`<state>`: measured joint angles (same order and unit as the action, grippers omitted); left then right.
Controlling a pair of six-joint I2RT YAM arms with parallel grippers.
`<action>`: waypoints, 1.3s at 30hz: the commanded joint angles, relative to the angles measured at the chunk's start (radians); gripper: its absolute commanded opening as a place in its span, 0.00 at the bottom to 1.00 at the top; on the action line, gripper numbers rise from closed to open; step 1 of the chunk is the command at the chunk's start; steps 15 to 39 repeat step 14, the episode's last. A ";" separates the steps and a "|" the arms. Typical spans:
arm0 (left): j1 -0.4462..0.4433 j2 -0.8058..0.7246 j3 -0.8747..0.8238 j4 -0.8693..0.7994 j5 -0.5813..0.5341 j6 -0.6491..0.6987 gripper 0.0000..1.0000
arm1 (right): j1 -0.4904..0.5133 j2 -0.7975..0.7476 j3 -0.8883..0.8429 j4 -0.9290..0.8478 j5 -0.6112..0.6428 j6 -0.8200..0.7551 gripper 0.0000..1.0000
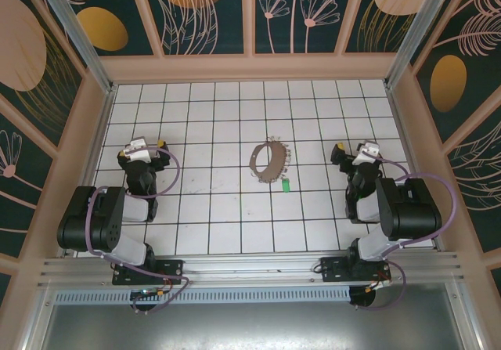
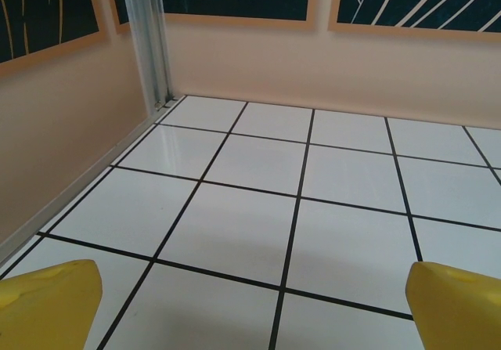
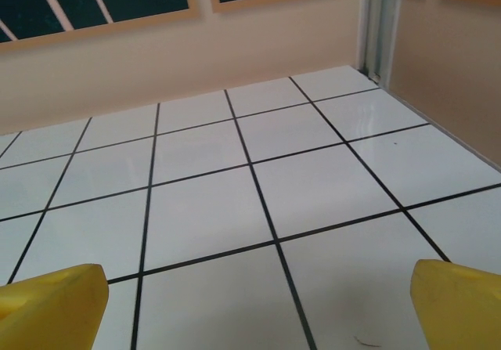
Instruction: Put the keys on the keyring
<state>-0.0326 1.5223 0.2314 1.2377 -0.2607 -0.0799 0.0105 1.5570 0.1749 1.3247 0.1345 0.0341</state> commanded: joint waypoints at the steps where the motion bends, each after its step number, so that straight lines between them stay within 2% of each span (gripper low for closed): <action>1: 0.006 0.001 -0.001 0.051 0.018 -0.014 0.99 | 0.009 0.006 0.014 0.056 0.013 -0.029 0.99; 8: 0.006 0.000 -0.003 0.053 0.017 -0.014 0.99 | 0.008 0.006 0.016 0.052 0.011 -0.028 0.99; 12: 0.005 0.001 -0.001 0.052 0.017 -0.014 0.99 | -0.035 0.001 0.039 -0.001 -0.090 -0.007 0.99; 39: 0.005 0.001 -0.001 0.052 0.017 -0.014 0.99 | -0.032 0.002 0.037 0.001 -0.094 -0.015 0.99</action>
